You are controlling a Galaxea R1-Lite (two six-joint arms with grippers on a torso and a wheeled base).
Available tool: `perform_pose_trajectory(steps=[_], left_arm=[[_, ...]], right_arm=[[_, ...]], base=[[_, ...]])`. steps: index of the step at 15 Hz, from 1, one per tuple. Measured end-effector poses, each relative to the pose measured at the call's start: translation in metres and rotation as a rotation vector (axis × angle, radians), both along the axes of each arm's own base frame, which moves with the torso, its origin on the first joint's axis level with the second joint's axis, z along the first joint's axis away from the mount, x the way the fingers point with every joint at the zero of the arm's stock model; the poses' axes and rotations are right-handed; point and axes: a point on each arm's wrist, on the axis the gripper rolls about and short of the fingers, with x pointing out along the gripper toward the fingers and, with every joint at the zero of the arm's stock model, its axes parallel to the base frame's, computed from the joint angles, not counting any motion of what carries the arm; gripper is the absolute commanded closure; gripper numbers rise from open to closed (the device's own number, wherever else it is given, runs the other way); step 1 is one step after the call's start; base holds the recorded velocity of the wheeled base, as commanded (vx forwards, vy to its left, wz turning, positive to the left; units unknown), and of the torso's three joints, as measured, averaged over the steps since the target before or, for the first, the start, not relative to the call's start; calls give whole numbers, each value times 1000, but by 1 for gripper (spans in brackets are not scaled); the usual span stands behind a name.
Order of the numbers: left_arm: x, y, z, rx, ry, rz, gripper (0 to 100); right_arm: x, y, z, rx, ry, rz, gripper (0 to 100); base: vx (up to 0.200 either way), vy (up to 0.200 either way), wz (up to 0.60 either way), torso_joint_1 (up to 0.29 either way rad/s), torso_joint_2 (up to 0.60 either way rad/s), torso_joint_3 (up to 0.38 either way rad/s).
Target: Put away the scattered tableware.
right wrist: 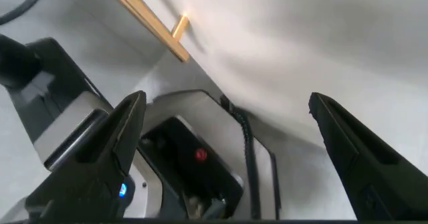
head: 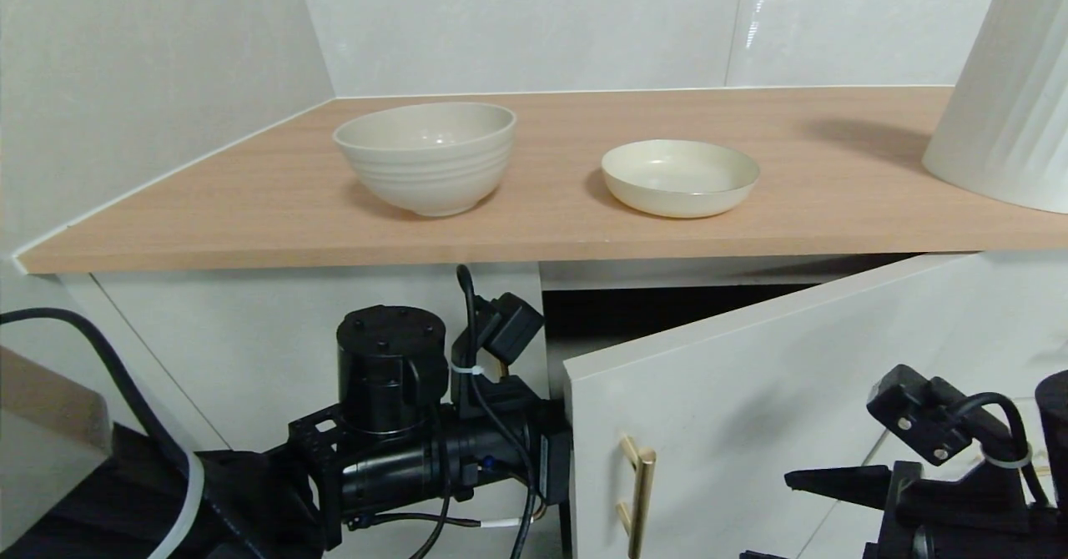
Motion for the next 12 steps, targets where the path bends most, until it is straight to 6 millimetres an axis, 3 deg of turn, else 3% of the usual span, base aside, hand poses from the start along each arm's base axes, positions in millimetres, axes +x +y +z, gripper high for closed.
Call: perform_pose_trajectory(steps=[1,4,12], left_arm=[[-1,-1,0,0,1,-4,100],[-2,-4,1,-11,14,-8,100],[1,-18,5,17,54,-33,100]], right_arm=[[-2,-1,5,14,-19,2,0],[-4,-3,13,37,-45,2,0],[-15,-10,19,46,-58,17,0]], base=[[0,0,0,0,0,0],[-200,0,0,9,1,-1],[0,0,0,0,0,0]])
